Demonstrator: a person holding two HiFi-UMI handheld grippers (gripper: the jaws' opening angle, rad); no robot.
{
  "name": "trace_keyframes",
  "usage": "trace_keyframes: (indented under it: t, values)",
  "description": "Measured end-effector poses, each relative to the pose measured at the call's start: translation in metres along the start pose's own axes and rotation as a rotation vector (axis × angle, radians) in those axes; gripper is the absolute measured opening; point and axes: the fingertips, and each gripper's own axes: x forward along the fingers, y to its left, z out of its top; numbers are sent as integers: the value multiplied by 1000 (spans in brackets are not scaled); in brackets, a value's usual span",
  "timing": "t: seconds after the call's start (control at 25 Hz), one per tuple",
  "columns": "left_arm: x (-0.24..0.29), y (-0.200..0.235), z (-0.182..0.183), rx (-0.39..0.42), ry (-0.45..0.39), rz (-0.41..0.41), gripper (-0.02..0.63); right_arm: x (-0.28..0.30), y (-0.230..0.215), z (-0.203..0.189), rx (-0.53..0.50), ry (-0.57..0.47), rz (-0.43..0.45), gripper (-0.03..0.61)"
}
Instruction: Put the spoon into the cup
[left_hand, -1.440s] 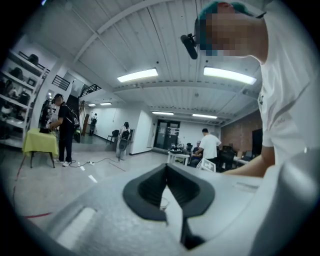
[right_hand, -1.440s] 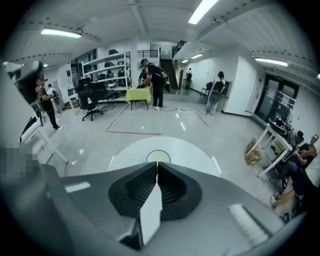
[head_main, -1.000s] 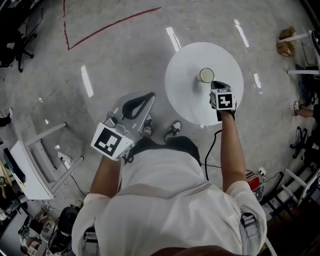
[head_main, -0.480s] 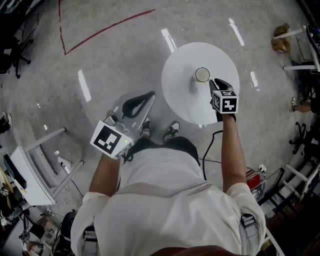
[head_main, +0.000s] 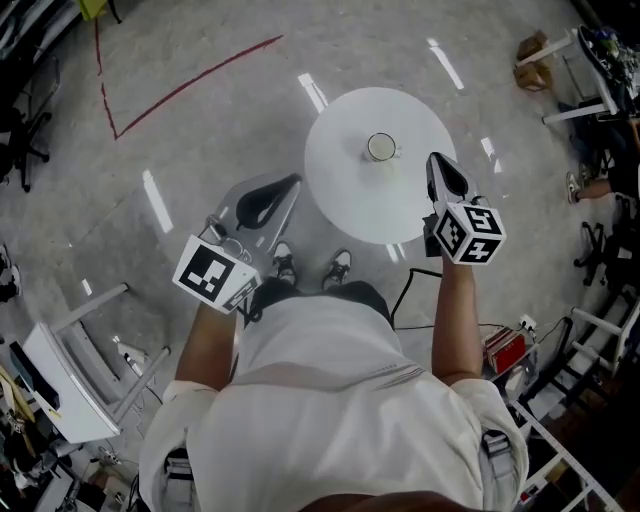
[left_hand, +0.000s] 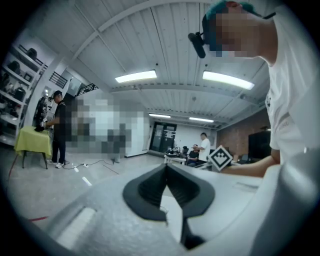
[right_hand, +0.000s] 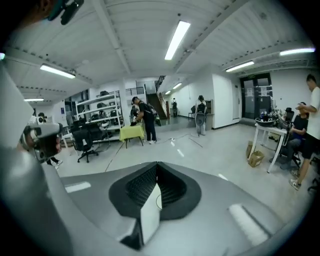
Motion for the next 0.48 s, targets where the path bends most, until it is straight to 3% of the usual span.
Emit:
trace_keyframes:
  t: [0.32, 0.48]
  values:
    - [5, -38, 44, 84, -57, -70, 2, -113, 34, 62, 50, -258, 71, 6]
    - [3, -67, 59, 82, -82, -110, 2, -166, 49, 78, 47, -364, 88, 6]
